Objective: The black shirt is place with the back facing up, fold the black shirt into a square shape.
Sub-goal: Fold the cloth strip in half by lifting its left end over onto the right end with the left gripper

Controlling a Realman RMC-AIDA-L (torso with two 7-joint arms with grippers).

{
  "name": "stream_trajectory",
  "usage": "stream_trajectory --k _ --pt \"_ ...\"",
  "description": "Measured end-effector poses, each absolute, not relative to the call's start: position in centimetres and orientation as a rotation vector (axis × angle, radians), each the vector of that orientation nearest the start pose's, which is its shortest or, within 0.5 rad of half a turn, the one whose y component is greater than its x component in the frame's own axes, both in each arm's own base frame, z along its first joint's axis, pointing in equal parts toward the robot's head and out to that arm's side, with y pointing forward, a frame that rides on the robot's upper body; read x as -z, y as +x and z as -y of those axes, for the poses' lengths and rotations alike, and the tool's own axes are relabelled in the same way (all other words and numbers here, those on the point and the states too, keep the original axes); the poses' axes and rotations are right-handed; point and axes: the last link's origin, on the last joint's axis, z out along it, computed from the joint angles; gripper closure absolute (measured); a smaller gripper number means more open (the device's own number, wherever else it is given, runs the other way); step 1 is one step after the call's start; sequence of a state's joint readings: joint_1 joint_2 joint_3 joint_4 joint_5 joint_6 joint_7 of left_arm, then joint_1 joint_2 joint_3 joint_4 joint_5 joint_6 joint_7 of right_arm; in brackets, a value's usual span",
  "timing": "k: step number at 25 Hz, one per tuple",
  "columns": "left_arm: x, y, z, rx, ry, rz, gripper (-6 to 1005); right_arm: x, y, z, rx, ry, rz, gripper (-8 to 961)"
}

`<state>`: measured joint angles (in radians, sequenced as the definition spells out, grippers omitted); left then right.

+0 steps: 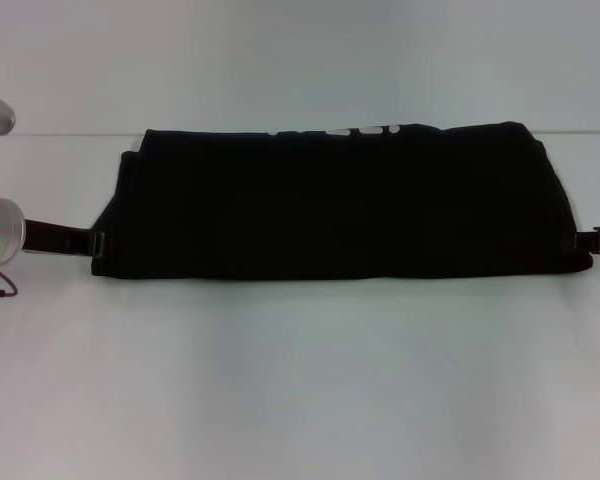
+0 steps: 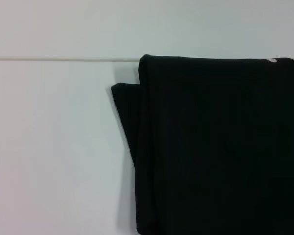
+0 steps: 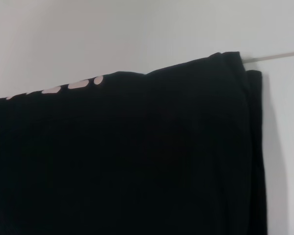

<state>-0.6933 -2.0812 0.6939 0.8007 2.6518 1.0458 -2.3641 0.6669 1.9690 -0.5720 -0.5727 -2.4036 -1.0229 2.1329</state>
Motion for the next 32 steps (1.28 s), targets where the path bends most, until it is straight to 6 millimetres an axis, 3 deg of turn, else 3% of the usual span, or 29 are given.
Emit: stream_trajectory --k 6,16,32 --pt "-3.4 -29.9 -41.1 0.034 -2.058 1.356 992 -5.0 33.2 -40.3 -0.252 -2.050 -1.405 849" --pt "-3.9 -29.9 -41.0 0.038 -2.054 1.347 977 -6.3 33.7 -39.9 -0.260 -2.037 -1.398 950" --pt "-5.3 -31.0 -39.6 0.034 -2.025 1.357 915 -7.0 34.3 -38.6 -0.340 -2.028 -1.407 951"
